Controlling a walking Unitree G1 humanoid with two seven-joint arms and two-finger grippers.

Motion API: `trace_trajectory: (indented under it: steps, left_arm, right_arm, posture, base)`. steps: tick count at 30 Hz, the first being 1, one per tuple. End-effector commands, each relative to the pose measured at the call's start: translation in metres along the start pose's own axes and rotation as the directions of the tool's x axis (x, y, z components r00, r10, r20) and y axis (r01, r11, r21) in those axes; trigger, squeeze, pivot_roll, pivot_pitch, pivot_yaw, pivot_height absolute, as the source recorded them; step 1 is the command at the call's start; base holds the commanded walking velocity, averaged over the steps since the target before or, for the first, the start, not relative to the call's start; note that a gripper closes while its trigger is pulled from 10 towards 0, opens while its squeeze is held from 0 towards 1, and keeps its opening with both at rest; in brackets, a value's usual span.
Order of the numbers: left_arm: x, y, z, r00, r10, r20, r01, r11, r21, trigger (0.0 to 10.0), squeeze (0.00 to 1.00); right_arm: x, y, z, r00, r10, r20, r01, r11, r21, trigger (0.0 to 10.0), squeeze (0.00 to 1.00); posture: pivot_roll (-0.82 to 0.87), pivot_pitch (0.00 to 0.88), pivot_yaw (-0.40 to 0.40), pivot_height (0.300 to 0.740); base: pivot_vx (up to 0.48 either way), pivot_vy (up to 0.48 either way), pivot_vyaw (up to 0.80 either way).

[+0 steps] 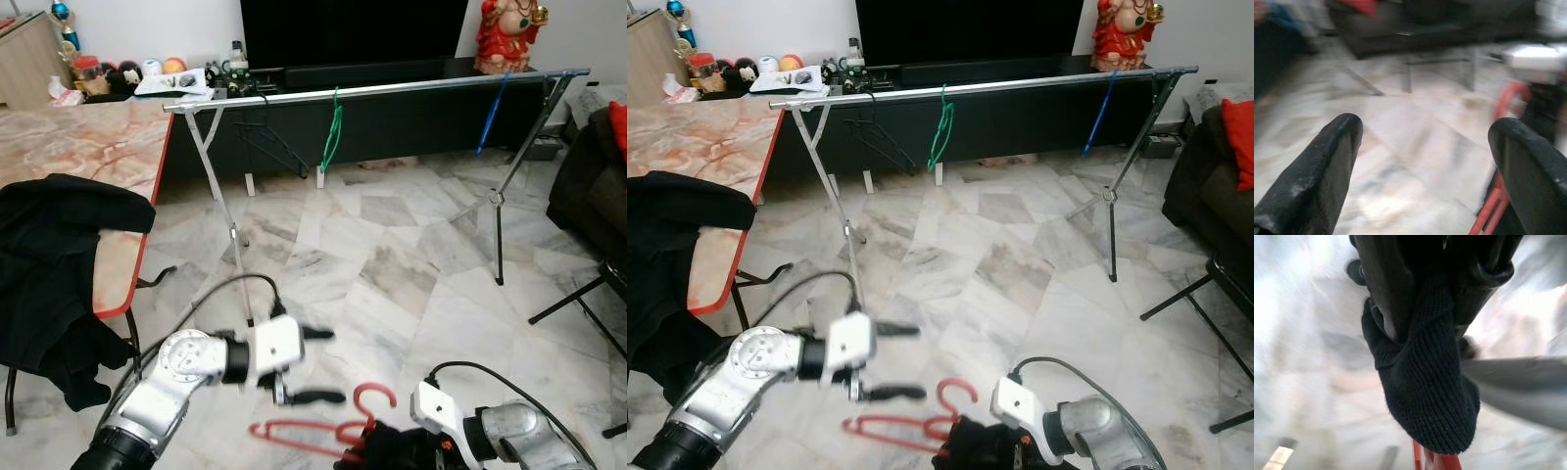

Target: Hang hanger

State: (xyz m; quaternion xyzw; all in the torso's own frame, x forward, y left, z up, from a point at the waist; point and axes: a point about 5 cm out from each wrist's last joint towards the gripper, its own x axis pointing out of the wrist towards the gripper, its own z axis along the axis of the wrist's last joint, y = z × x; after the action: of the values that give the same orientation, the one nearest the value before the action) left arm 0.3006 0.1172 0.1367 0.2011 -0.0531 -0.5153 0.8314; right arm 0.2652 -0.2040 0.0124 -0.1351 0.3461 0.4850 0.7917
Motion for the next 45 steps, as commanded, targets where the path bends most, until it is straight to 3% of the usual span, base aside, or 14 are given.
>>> trace_trajectory:
  steps: [1, 2, 10, 11, 13, 14, 15, 17, 20, 22, 25, 29, 38, 45]
  left_arm:
    - [-0.002, 0.006, -0.003, 0.996, 0.087, -0.003, -0.087, 0.996, -0.019, 10.0, 0.25]
    - [-0.002, 0.006, -0.005, 0.992, 0.124, -0.002, -0.124, 0.991, -0.041, 10.0, 0.01]
    - [-0.019, 0.002, -0.058, 0.880, 0.443, -0.172, -0.473, 0.847, -0.243, 10.0, 0.00]
    - [-0.026, -0.004, -0.074, 0.848, 0.474, -0.238, -0.527, 0.803, -0.277, 10.0, 0.00]
    - [-0.033, -0.017, -0.093, 0.822, 0.466, -0.326, -0.558, 0.775, -0.299, 10.0, 0.00]
    - [-0.038, -0.024, -0.103, 0.807, 0.457, -0.374, -0.573, 0.762, -0.303, 10.0, 0.00]
    - [-0.044, -0.034, -0.115, 0.786, 0.441, -0.433, -0.588, 0.750, -0.303, 10.0, 0.00]
    - [-0.053, -0.048, -0.128, 0.758, 0.413, -0.505, -0.607, 0.731, -0.313, 10.0, 0.00]
    - [-0.079, -0.070, -0.153, 0.667, 0.401, -0.628, -0.724, 0.547, -0.420, 10.0, 0.00]
    - [-0.087, -0.067, -0.155, 0.604, 0.427, -0.673, -0.743, 0.608, -0.281, 10.0, 0.00]
    - [-0.081, -0.049, -0.146, 0.599, 0.544, -0.587, -0.801, 0.411, -0.436, 10.0, 0.00]
    - [-0.101, -0.059, -0.162, 0.491, 0.506, -0.709, -0.868, 0.351, -0.351, 10.0, 0.00]
    - [-0.130, -0.123, -0.187, 0.374, 0.250, -0.893, -0.883, 0.391, -0.261, 10.0, 0.00]
    - [-0.129, -0.139, -0.189, 0.376, 0.200, -0.905, -0.865, 0.424, -0.266, 10.0, 0.00]
  right_arm:
    - [0.000, -0.005, 0.001, 0.996, -0.086, 0.038, 0.083, 0.994, 0.064, 0.0, 0.00]
    - [0.001, -0.006, -0.001, 0.991, -0.122, 0.046, 0.117, 0.988, 0.101, 0.0, 0.00]
    - [0.009, -0.013, -0.029, 0.761, -0.649, 0.013, 0.521, 0.623, 0.584, 0.0, 0.00]
    - [0.010, -0.008, -0.039, 0.703, -0.711, -0.022, 0.535, 0.508, 0.675, 1.3, 0.00]
    - [0.015, 0.002, -0.051, 0.679, -0.730, -0.075, 0.549, 0.437, 0.713, 3.4, 0.00]
    - [0.017, 0.007, -0.058, 0.669, -0.734, -0.114, 0.561, 0.399, 0.725, 10.0, 0.00]
    - [0.020, 0.014, -0.066, 0.666, -0.732, -0.145, 0.558, 0.360, 0.748, 10.0, 0.00]
    - [0.023, 0.023, -0.074, 0.668, -0.723, -0.177, 0.564, 0.336, 0.754, 10.0, 0.00]
    - [0.030, 0.044, -0.093, 0.669, -0.701, -0.248, 0.559, 0.255, 0.789, 10.0, 0.00]
    - [0.032, 0.056, -0.105, 0.670, -0.681, -0.296, 0.573, 0.221, 0.789, 10.0, 0.00]
    - [0.031, 0.060, -0.108, 0.660, -0.695, -0.285, 0.562, 0.206, 0.801, 10.0, 0.00]
    - [0.026, 0.064, -0.117, 0.610, -0.717, -0.336, 0.586, 0.123, 0.801, 10.0, 0.00]
    - [0.018, 0.078, -0.137, 0.575, -0.701, -0.421, 0.620, 0.039, 0.784, 10.0, 0.00]
    - [0.016, 0.081, -0.141, 0.569, -0.700, -0.432, 0.625, 0.027, 0.780, 10.0, 0.00]
  posture:
    - [0.07, 0.098, 0.029, 0.740]
    - [0.07, 0.099, 0.032, 0.740]
    - [0.06, 0.099, 0.041, 0.740]
    - [0.06, 0.097, 0.049, 0.740]
    - [0.06, 0.091, 0.053, 0.740]
    - [0.05, 0.091, 0.059, 0.740]
    - [0.05, 0.091, 0.059, 0.740]
    - [0.05, 0.086, 0.060, 0.740]
    - [0.05, 0.078, 0.057, 0.740]
    - [0.03, 0.076, 0.059, 0.740]
    - [0.07, 0.072, 0.057, 0.740]
    - [0.04, 0.059, 0.065, 0.740]
    - [0.05, 0.072, 0.075, 0.740]
    - [0.04, 0.077, 0.078, 0.740]
  base:
    - [0.000, 0.000, 0.00]
    - [0.000, 0.000, 0.00]
    - [0.000, 0.000, 0.00]
    - [0.000, 0.000, 0.00]
    - [0.000, 0.000, 0.00]
    - [0.000, 0.000, 0.00]
    - [0.000, 0.000, 0.00]
    - [0.000, 0.000, 0.00]
    - [0.000, 0.000, 0.00]
    - [0.000, 0.000, 0.00]
    - [0.000, 0.000, 0.00]
    - [0.000, 0.000, 0.00]
    - [0.000, 0.000, 0.00]
    - [0.000, 0.000, 0.00]
